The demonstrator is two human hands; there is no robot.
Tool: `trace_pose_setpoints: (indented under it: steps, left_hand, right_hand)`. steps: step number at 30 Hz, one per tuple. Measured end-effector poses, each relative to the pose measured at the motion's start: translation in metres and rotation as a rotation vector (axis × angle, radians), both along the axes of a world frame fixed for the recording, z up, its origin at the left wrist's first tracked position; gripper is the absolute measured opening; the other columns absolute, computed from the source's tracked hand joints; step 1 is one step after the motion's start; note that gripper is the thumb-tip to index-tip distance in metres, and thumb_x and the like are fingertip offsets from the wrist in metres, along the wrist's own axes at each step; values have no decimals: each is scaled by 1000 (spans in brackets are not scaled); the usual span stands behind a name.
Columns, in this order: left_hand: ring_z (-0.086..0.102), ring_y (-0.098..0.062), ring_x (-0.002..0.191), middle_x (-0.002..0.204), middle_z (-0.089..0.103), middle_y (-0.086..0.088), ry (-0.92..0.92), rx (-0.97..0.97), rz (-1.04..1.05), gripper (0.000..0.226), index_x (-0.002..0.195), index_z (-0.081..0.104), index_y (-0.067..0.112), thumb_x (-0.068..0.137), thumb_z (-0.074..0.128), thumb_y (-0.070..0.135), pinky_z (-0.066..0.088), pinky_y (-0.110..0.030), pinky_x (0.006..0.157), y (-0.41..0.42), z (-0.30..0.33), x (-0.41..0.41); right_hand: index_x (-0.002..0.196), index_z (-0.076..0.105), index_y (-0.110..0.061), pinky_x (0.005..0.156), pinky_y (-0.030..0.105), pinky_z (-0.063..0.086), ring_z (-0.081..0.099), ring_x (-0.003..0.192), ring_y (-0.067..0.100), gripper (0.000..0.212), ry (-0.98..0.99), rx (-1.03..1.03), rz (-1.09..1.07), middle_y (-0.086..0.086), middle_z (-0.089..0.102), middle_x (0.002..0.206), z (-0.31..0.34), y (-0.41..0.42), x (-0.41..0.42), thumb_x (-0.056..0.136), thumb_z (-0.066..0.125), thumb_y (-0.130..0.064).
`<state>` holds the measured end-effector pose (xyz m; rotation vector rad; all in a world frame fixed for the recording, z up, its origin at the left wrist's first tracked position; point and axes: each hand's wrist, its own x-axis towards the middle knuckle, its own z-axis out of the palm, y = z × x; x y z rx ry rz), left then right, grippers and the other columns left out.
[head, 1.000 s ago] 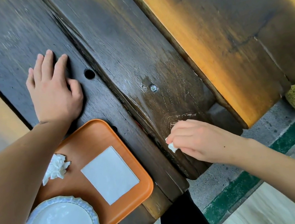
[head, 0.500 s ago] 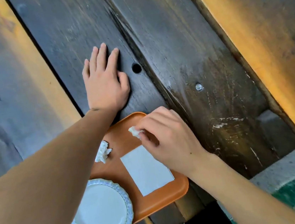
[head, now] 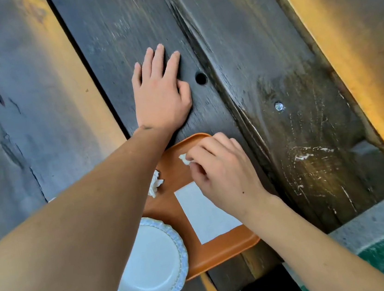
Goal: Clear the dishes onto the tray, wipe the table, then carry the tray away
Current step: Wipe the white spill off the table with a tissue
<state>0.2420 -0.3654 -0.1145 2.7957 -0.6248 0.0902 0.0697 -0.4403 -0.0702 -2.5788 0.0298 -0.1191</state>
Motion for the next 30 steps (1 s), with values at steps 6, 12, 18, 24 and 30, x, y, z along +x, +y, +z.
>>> trace_pose_setpoints:
  steps: [6,12,18,24,30]
  left_hand:
    - [26,-29,154,163,36,-10,30,-8,-15,59,149,48,18,93,35,29,14,-47,126,2,3,-1]
    - [25,-30,154,163,35,-11,46,-21,-20,57,150,47,17,94,38,27,12,-47,127,5,3,-2]
    - [25,-31,154,162,36,-12,38,-30,-14,58,148,48,16,93,37,28,13,-48,126,3,4,-2]
    - [27,-32,153,161,38,-13,23,-32,-3,57,147,49,16,91,40,26,15,-49,126,0,4,-3]
    - [28,-32,152,160,39,-13,7,-37,5,57,146,49,16,90,40,25,15,-49,125,0,4,-3]
  right_hand:
    - [90,68,-12,76,34,49,58,85,20,7,-61,172,-157,-1,65,89,15,-10,-11,86,65,-7]
    - [92,69,-23,76,26,50,65,87,7,3,139,391,-983,-10,70,88,37,-118,-85,90,69,-21]
    - [91,73,-26,71,21,46,63,84,0,5,364,354,-1078,-15,69,85,39,-166,-101,88,71,-22]
    - [89,74,-28,67,12,40,62,80,-1,3,463,173,-896,-18,66,79,36,-173,-87,90,72,-25]
    - [86,72,-30,71,16,48,63,78,-1,6,478,179,-837,-18,68,78,37,-161,-80,90,70,-26]
